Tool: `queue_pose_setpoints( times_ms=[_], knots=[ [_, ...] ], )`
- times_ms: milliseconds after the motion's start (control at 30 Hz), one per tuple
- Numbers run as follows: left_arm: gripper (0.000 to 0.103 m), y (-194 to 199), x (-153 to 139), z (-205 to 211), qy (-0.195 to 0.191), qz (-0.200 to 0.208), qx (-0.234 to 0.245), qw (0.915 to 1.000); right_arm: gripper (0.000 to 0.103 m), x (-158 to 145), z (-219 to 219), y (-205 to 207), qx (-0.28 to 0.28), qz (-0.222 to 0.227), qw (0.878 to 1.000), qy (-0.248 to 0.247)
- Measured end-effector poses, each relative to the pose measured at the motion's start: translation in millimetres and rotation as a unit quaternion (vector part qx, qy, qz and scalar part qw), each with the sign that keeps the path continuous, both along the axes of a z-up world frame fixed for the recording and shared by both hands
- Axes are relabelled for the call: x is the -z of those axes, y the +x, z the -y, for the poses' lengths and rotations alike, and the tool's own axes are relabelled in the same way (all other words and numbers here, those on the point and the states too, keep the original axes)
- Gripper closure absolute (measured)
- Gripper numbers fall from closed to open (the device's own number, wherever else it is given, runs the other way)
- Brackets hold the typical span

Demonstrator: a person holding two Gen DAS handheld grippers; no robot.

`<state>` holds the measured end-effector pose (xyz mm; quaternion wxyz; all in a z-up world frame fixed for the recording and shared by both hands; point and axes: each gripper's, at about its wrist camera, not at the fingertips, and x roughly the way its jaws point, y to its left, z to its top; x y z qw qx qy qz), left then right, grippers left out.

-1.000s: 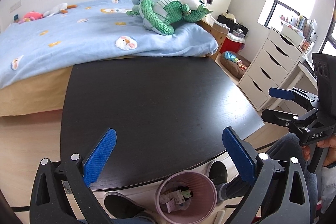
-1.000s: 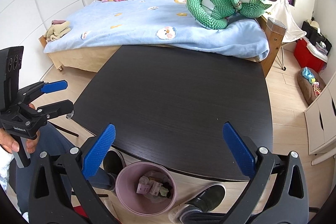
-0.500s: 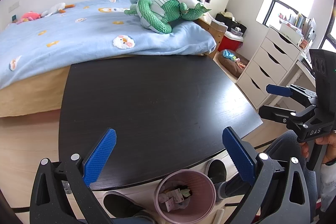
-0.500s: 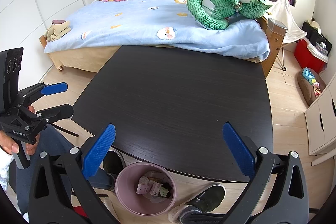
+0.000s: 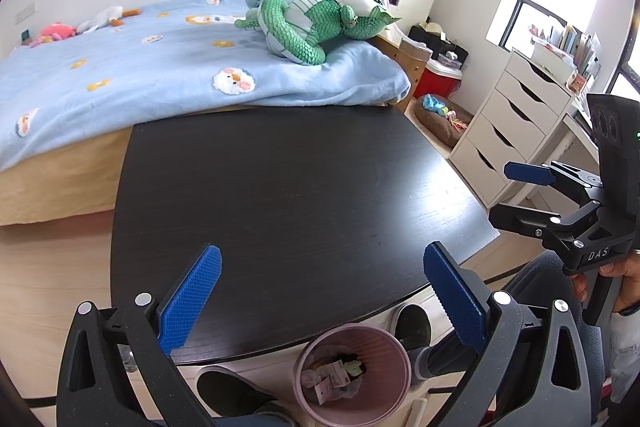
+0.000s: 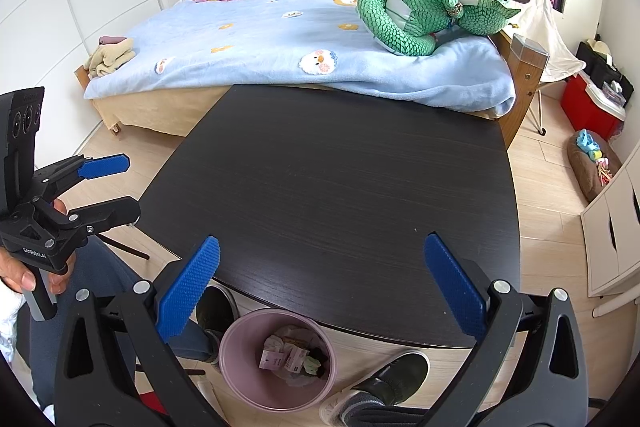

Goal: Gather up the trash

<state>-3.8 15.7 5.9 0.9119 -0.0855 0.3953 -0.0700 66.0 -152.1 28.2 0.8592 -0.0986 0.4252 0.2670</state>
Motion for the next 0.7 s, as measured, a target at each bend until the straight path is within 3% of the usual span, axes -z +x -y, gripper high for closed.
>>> queue_pose_setpoints(
  times_ms=[700],
  knots=[
    [0.006,1.4,1.8,2.2,0.000,-0.003,0.003,1.0000,0.003,3.5,-0.4,0.4,0.000,-0.002,1.000,-0.001]
  ],
)
